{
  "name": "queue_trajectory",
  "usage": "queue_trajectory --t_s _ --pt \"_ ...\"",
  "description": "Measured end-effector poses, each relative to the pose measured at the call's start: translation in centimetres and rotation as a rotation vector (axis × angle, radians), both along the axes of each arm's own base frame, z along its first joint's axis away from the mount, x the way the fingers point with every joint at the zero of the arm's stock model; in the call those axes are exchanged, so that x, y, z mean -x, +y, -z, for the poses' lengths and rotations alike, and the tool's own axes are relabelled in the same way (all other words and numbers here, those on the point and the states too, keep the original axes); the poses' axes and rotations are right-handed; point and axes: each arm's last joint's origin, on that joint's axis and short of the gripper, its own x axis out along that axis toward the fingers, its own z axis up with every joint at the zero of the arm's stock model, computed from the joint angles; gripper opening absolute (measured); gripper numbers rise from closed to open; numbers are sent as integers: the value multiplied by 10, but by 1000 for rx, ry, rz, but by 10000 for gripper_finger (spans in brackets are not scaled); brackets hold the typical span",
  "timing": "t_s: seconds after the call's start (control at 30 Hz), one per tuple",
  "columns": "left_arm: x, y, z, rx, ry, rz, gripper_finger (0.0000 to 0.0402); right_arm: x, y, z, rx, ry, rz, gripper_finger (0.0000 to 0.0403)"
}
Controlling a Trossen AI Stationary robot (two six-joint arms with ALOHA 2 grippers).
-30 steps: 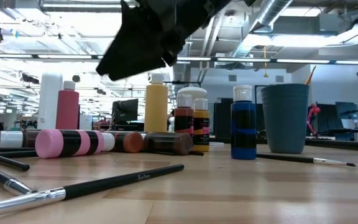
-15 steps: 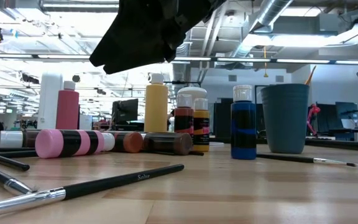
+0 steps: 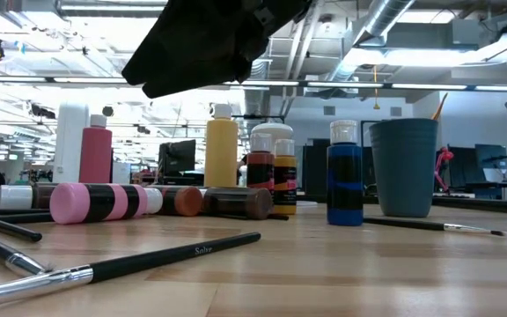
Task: Pick & Place Paint Supplies
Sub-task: Put the black silver paintbrush into the blue cup
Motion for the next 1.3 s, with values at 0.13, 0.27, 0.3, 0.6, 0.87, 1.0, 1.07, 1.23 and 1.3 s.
queue_trajectory --t_s 0.13,0.27,0.3,0.6,0.87,1.0,1.07,1.23,1.3 --pt "0 0 0 0 0 0 213 0 -1 0 0 0 1 182" --pt "0 0 0 0 -1 0 213 -1 0 -1 -6 -16 0 182" --pt "0 0 0 1 -1 -1 213 -2 0 -2 -10 -24 0 182" --pt "0 0 0 3 -3 0 213 -2 1 -3 -17 -34 3 182" --pt "-1 1 0 41 18 -53 213 -4 0 -5 -78 -20 -124 182" --pt "-5 4 5 57 53 -258 213 -4 -3 -10 -77 -32 -132 182" --pt "-6 7 8 52 71 -325 213 0 -5 -14 -65 -15 -135 182" --pt "-10 15 18 8 185 -383 213 7 -10 -31 -49 -4 -137 182" --pt "-11 18 20 -21 210 -402 213 12 -12 -39 -45 8 -137 182"
